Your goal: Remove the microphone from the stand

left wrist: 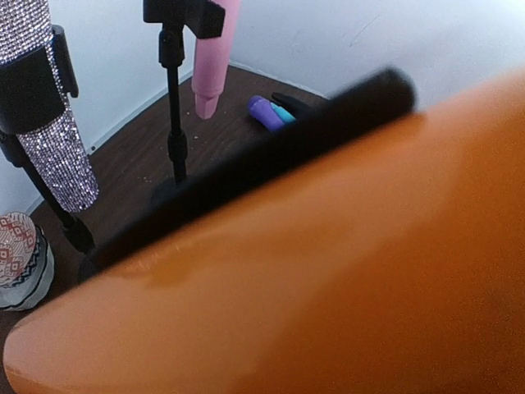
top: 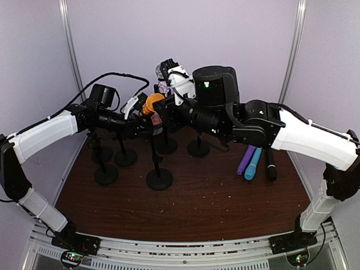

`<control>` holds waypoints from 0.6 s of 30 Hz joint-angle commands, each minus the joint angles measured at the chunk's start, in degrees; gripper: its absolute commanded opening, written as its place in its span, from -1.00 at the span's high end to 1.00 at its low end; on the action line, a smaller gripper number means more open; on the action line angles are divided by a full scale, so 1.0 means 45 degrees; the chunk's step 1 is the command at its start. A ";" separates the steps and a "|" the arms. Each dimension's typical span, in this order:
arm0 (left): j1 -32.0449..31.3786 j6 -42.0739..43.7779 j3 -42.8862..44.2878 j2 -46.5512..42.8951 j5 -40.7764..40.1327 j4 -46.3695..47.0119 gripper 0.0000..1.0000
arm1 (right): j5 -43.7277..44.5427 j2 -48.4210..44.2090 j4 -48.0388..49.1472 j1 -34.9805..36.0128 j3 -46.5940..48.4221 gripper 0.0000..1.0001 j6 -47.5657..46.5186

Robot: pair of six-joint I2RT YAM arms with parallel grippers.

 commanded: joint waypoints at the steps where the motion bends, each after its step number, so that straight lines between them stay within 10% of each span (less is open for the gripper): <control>1: -0.0033 0.1172 0.0373 -0.0553 -0.0464 -0.1299 0.71 | 0.0209 -0.0060 -0.0029 0.0283 -0.0285 0.28 -0.0152; 7: -0.0025 0.2198 0.1274 -0.0188 -0.0302 -0.1537 0.57 | 0.0125 -0.0451 -0.0233 0.0009 0.0006 -0.66 0.0038; 15: -0.0020 0.1152 0.0551 -0.0809 -0.0891 -0.0800 -0.28 | -0.2640 0.1539 -0.3959 -0.1408 0.4175 -0.74 0.0806; 18: 0.0037 0.0495 0.0373 -0.1141 -0.1270 -0.0761 -0.90 | -0.3245 0.2202 -0.4712 -0.1526 0.5113 -0.74 0.0865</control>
